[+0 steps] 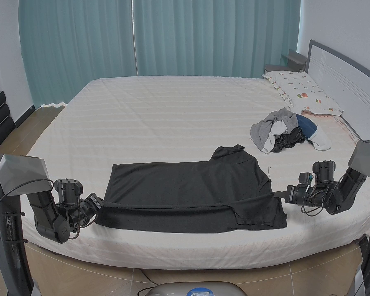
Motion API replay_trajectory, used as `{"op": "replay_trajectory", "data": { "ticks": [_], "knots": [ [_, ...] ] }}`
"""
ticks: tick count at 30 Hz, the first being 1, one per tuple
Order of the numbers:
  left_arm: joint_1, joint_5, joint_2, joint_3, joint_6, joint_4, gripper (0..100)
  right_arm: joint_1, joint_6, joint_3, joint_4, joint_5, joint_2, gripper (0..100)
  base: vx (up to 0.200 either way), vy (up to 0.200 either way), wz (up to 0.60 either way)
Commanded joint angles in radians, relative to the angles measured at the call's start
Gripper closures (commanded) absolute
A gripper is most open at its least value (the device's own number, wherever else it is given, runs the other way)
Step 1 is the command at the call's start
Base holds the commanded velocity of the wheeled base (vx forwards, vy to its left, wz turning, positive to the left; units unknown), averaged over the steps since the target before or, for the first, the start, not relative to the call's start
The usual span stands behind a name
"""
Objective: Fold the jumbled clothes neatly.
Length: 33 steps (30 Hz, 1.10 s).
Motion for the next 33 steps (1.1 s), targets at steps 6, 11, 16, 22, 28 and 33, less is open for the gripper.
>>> {"op": "replay_trajectory", "data": {
  "ticks": [6, 11, 16, 22, 28, 33],
  "knots": [
    [-0.006, 0.010, 0.077, -0.060, -0.007, -0.001, 100, 0.028, 0.002, -0.056, -0.008, -0.051, 0.099, 100, 0.000, 0.000, 0.00],
    [-0.009, 0.010, 0.085, -0.079, -0.019, -0.001, 100, 0.028, 0.002, -0.056, -0.008, -0.051, 0.100, 100, 0.000, 0.000, 0.00],
    [-0.011, 0.011, 0.085, -0.103, -0.082, -0.001, 0, 0.028, 0.038, -0.062, -0.015, -0.054, 0.110, 0, 0.000, 0.000, 0.00],
    [-0.009, 0.011, 0.085, -0.111, -0.114, -0.003, 0, 0.028, 0.068, -0.064, -0.023, -0.053, 0.099, 0, 0.000, 0.000, 0.00],
    [0.000, 0.024, 0.079, -0.123, -0.182, -0.006, 0, 0.013, 0.171, -0.010, -0.103, -0.054, 0.030, 0, 0.000, 0.000, 0.00],
    [0.017, 0.016, 0.040, -0.126, -0.272, -0.003, 0, 0.013, 0.220, 0.077, -0.147, -0.070, -0.048, 0, 0.000, 0.000, 0.00]
  ]
}}
